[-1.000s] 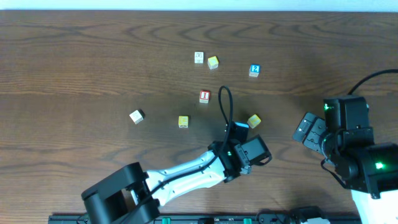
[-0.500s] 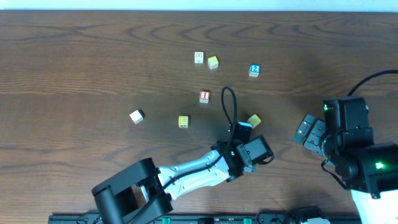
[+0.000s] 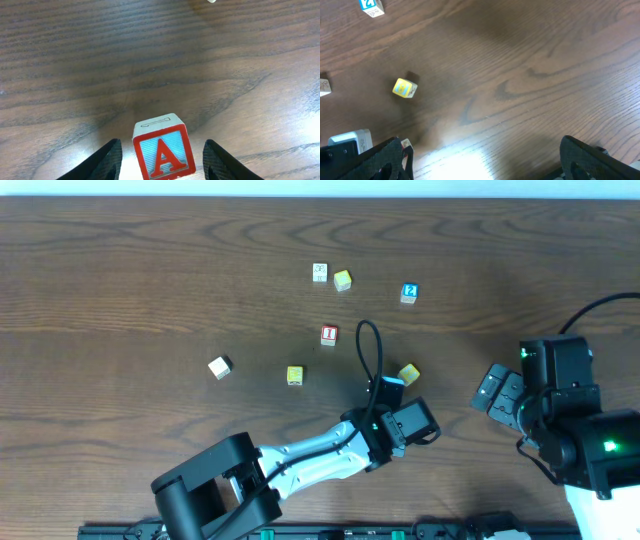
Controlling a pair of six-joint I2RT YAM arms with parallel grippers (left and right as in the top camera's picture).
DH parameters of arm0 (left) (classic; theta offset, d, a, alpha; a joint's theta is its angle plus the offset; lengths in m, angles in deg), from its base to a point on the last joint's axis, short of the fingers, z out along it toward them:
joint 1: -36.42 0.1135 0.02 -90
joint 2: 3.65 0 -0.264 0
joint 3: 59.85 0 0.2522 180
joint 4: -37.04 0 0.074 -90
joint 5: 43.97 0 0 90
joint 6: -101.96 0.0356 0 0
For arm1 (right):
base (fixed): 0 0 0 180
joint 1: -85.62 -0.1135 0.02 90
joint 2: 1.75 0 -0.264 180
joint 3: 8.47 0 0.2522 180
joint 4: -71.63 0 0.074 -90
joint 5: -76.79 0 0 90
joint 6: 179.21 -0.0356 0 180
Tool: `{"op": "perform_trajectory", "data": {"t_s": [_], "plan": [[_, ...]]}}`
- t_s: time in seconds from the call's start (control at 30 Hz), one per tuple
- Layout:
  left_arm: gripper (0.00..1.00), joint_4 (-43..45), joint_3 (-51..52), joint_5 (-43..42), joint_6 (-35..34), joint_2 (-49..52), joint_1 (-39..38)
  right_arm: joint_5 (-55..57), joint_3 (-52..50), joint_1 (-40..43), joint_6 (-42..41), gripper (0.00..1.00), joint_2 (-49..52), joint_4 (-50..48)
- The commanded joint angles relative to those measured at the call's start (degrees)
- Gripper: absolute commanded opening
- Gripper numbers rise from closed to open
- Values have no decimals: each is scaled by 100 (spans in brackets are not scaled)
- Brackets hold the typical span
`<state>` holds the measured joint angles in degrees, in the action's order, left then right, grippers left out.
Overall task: Spell out Ai2
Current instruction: 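Grasp the red 'A' block with the left gripper and lift, then carry the 'A' block and place it left of the 'I' block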
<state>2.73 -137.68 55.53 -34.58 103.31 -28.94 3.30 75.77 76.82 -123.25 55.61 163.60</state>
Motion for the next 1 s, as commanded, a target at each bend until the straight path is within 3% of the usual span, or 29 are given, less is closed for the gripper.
{"op": "perform_trajectory", "data": {"t_s": [0.0,0.47,0.67,0.97], "plan": [[44,-13,-66,153,22,105,9,85,4,48,46,99,-31,7],[33,-232,-66,378,33,107,13,85,4,48,46,99,-31,48],[27,-372,-68,407,424,101,15,85,4,48,44,99,-31,46],[29,-1333,-610,1064,874,-146,63,87,4,48,44,99,-31,42]]}}
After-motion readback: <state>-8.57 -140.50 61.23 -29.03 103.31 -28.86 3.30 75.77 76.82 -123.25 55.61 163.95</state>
